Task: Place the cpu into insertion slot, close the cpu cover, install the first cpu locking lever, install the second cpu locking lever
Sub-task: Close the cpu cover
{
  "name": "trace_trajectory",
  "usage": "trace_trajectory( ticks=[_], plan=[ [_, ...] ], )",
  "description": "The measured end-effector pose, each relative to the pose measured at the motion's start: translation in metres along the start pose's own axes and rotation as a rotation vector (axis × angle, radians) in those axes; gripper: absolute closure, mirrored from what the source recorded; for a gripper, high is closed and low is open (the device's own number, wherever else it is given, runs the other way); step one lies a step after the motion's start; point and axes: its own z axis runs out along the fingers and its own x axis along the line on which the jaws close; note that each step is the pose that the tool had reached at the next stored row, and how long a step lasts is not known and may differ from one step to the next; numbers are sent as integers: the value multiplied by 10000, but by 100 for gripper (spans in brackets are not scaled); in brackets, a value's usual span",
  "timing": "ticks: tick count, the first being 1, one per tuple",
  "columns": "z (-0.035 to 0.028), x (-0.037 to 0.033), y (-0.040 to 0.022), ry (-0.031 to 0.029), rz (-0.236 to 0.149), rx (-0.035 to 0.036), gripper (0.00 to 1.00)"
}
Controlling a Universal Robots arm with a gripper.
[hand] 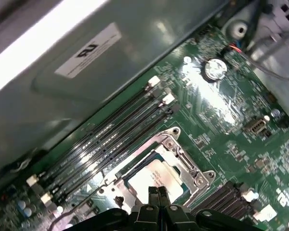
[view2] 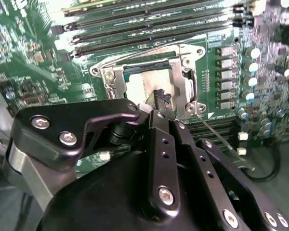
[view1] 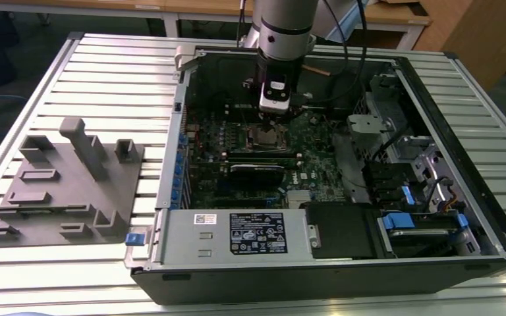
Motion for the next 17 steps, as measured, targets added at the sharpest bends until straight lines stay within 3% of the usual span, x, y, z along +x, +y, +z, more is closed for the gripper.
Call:
trace_trajectory(
  ticks=[17],
  plan=[
    [10, 0, 0, -35, -3095, -20, 89]
  ],
)
